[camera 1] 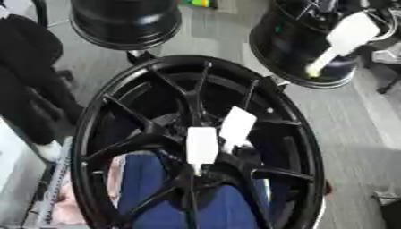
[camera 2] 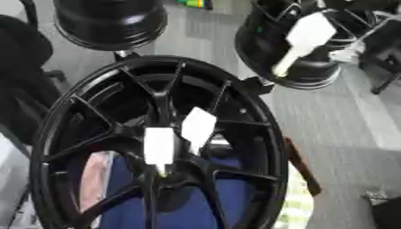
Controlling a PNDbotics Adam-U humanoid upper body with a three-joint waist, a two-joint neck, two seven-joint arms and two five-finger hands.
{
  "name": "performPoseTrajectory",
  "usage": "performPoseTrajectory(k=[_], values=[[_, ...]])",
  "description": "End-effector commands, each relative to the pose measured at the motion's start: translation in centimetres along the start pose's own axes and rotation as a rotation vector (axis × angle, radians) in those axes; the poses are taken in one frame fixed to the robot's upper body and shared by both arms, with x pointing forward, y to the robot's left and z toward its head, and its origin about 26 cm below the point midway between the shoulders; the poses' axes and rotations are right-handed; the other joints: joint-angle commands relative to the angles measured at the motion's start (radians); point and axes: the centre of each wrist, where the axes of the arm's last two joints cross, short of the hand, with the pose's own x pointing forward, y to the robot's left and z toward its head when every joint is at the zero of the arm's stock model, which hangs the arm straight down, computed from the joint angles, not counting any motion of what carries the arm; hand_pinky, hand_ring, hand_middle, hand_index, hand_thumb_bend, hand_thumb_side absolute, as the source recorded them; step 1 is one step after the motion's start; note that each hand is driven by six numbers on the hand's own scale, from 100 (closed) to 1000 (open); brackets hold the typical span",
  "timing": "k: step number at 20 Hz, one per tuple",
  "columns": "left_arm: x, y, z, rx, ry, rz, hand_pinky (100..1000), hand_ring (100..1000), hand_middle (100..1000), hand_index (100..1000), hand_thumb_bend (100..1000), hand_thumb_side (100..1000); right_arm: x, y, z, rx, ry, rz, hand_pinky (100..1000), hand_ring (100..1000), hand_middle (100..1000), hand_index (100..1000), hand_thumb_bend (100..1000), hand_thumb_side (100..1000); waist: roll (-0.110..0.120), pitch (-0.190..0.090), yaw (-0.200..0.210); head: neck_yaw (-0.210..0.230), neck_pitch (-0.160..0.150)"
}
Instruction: Pull the pin out of the wheel hub.
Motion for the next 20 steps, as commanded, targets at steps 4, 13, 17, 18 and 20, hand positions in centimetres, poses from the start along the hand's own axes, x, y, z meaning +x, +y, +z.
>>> performPoseTrajectory(k=[4,13,17,18,20], values=[[0.6,0.6,-0.7,0.005,-0.036,-0.025,760,815,723,832,206,589,-2.3,-0.5,6.2,-0.127,0.207,0.029,851,717,480,556,100,100,0.011,-0.020,-0.011,0.025,-0.004],[0.5,0.8,-0.4,0.014,-0.029,-0.034,760,815,723,833,207,588,-5.0,2.9,8.9,-0.111,0.376,-0.006,887,831,737,792,225,164,0.019,-0.025,-0.017,0.040,-0.001],[0.4,0.8,-0.4,0.014,-0.028,-0.036,761,815,722,833,206,588,-5.3,3.0,9.3,-0.111,0.398,-0.003,909,894,835,877,230,261,0.022,-0.025,-0.021,0.040,0.001],[0.4,0.8,-0.4,0.014,-0.028,-0.037,761,815,722,833,207,588,-5.3,2.9,9.4,-0.119,0.404,-0.001,908,893,834,877,225,262,0.023,-0.026,-0.022,0.040,0.002],[0.4,0.8,-0.4,0.015,-0.027,-0.037,760,815,722,833,206,589,-5.4,2.8,9.5,-0.141,0.408,-0.002,906,886,828,873,210,254,0.023,-0.026,-0.023,0.039,0.003]])
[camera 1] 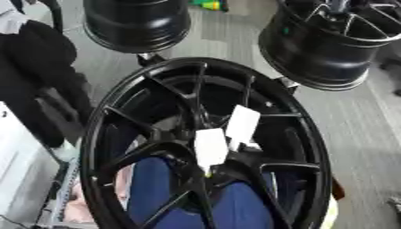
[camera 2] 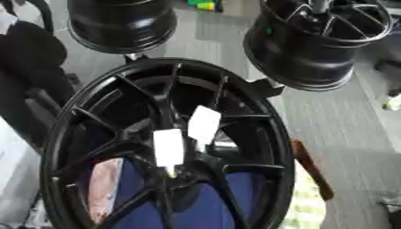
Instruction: Pull the pin out of the wheel hub.
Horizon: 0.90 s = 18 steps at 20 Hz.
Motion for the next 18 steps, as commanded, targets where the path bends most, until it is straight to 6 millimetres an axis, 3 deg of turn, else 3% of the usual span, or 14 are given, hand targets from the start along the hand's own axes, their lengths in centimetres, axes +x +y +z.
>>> performPoseTrajectory(k=[1,6,8,18], values=[[0.6,0.4,-0.7,0.000,-0.034,-0.011,760,815,722,833,206,589,0.0,-2.2,0.9,-0.056,0.025,0.037,906,886,828,873,209,253,0.005,-0.017,-0.003,0.000,0.004],[0.6,0.4,-0.7,-0.002,-0.034,-0.011,760,815,722,833,207,586,0.7,-2.9,0.7,-0.122,-0.012,0.033,900,870,814,863,173,241,0.007,-0.019,-0.002,0.000,0.006],[0.6,0.3,-0.7,-0.002,-0.035,-0.010,761,815,722,833,208,583,1.6,-3.5,0.5,-0.167,-0.042,0.038,890,844,792,850,108,266,0.008,-0.020,-0.001,0.001,0.007],[0.7,0.1,-0.9,-0.012,-0.040,0.004,760,816,722,832,210,577,10.3,-6.0,-1.2,-0.312,-0.270,0.087,877,799,734,808,100,331,0.014,-0.028,0.009,-0.011,0.013]])
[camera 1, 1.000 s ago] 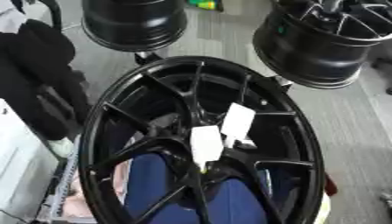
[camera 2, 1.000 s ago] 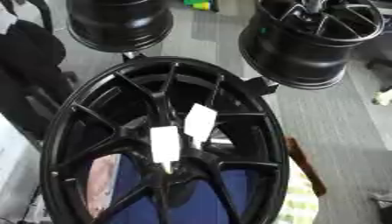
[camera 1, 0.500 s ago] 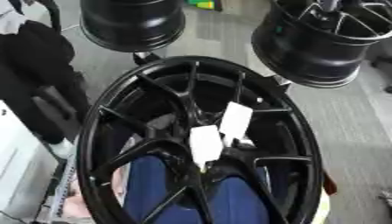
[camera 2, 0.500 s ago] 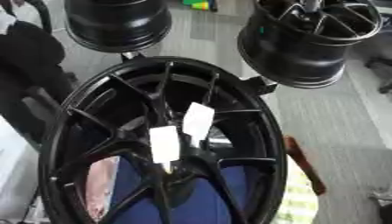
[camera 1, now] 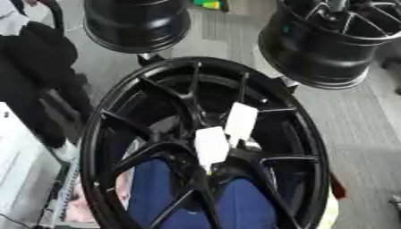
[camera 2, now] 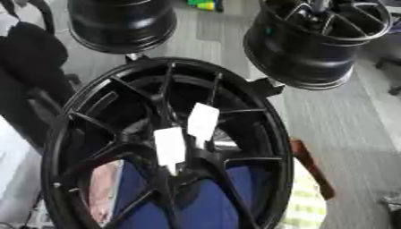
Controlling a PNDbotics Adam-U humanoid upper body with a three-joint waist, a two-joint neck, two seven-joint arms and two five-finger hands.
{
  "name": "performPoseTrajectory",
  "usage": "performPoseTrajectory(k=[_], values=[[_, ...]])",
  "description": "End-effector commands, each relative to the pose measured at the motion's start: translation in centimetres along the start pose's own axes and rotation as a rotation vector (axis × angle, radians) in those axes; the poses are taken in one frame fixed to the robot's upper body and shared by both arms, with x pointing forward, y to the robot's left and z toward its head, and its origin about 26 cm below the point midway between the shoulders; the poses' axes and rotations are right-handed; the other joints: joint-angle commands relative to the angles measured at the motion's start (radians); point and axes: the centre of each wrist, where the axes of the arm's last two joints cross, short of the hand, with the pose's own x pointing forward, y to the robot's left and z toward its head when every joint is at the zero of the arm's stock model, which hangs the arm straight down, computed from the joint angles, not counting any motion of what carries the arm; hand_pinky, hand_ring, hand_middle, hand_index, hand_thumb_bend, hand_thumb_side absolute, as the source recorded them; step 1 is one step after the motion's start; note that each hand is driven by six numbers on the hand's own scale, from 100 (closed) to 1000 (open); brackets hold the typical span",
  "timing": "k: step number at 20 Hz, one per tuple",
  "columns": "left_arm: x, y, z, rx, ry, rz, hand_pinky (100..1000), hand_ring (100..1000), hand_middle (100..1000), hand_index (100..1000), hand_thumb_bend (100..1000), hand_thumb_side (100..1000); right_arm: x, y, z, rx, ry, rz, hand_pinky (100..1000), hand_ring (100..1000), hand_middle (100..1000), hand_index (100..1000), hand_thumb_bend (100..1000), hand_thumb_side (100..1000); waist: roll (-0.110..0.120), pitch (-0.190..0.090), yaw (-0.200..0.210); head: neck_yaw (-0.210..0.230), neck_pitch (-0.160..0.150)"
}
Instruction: Pull the pin out of the wheel hub.
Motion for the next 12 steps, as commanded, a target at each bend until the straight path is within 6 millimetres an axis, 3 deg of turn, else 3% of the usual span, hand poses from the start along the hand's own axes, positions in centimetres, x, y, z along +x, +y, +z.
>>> performPoseTrajectory(k=[1,6,12], values=[[0.6,0.1,-0.8,-0.014,-0.035,0.002,761,816,722,832,210,577,2.7,-1.4,-0.8,-0.031,-0.068,0.025,877,797,732,807,100,336,0.006,-0.020,0.002,-0.005,0.003],[0.7,0.0,-0.8,-0.020,-0.038,0.006,760,816,721,832,209,575,5.1,-1.0,-1.5,-0.016,-0.130,0.006,873,787,724,804,100,360,0.006,-0.020,0.007,-0.006,0.000],[0.7,-0.1,-0.9,-0.025,-0.040,0.009,760,816,721,832,211,573,6.2,-0.7,-1.9,0.010,-0.160,0.003,872,785,723,804,100,367,0.005,-0.020,0.009,-0.008,-0.001]])
